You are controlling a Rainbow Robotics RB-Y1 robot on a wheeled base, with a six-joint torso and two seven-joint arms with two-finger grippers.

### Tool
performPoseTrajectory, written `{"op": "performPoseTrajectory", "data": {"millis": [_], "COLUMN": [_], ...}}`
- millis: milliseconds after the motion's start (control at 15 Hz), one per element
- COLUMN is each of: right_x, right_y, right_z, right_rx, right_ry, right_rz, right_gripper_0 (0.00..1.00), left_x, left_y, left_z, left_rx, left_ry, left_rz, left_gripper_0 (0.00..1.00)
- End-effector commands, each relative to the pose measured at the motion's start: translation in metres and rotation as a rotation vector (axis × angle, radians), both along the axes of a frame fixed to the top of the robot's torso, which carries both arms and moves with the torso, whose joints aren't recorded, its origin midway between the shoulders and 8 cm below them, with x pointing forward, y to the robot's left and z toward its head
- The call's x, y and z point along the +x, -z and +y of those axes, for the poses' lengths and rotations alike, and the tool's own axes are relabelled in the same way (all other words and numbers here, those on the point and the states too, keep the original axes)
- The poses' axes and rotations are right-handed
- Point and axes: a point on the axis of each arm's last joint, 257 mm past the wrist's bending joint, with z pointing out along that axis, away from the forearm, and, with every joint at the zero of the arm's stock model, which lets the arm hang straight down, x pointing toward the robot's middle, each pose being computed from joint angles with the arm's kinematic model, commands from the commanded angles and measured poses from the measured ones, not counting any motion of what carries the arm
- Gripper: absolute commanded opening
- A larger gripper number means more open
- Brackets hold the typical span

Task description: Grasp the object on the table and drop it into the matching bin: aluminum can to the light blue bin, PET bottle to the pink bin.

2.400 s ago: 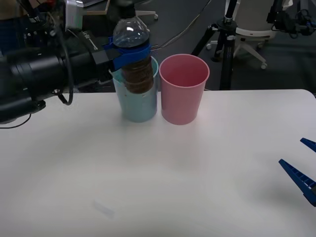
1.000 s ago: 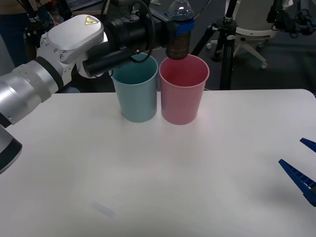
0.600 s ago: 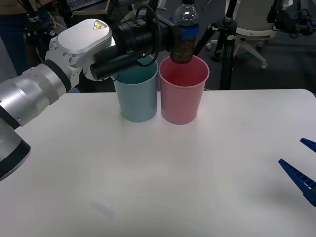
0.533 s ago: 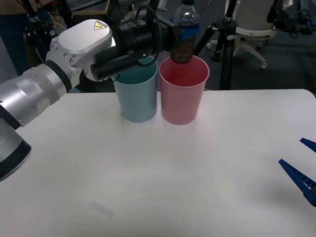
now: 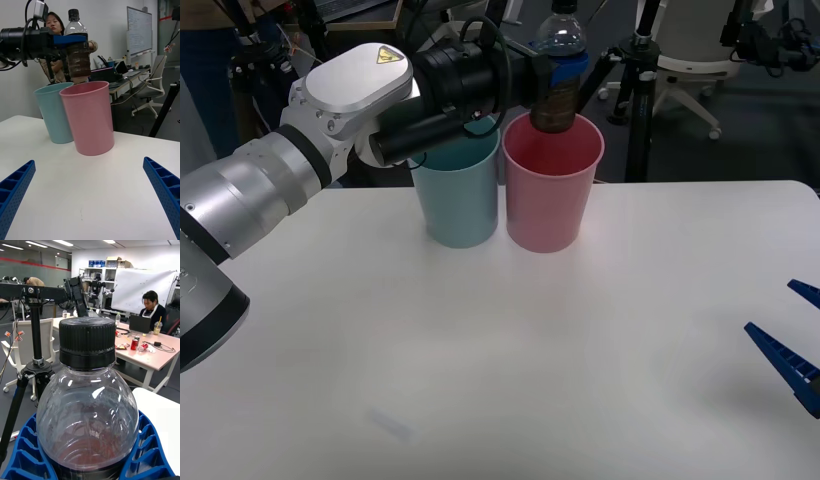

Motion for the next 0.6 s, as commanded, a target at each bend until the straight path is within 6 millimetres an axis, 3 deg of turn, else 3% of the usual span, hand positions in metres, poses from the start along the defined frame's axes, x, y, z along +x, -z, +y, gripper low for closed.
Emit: {"op": "performPoseTrajectory", "data": {"millis": [67, 133, 600], "right_x": [0.0000, 0.0000, 0.0000], "right_y": [0.0000, 0.0000, 0.0000], "right_z": [0.0000, 0.0000, 0.0000], "right_rx": [0.000, 0.000, 0.000], "right_ry": [0.000, 0.000, 0.000], "right_rz": [0.000, 0.000, 0.000], "right_gripper_0": [1.00, 1.00, 1.00], "left_x": [0.0002, 0.0000, -0.0021], "left_y": [-0.0012, -0.0008, -0.0034], "left_z": [0.0003, 0.0000, -0.0024], "left_rx": [-0.012, -0.014, -0.015], "left_ry": [-0.001, 0.000, 0.007], "left_rz": [0.010, 0.014, 0.008], "left_gripper_0": [0.80, 1.00, 1.00]}}
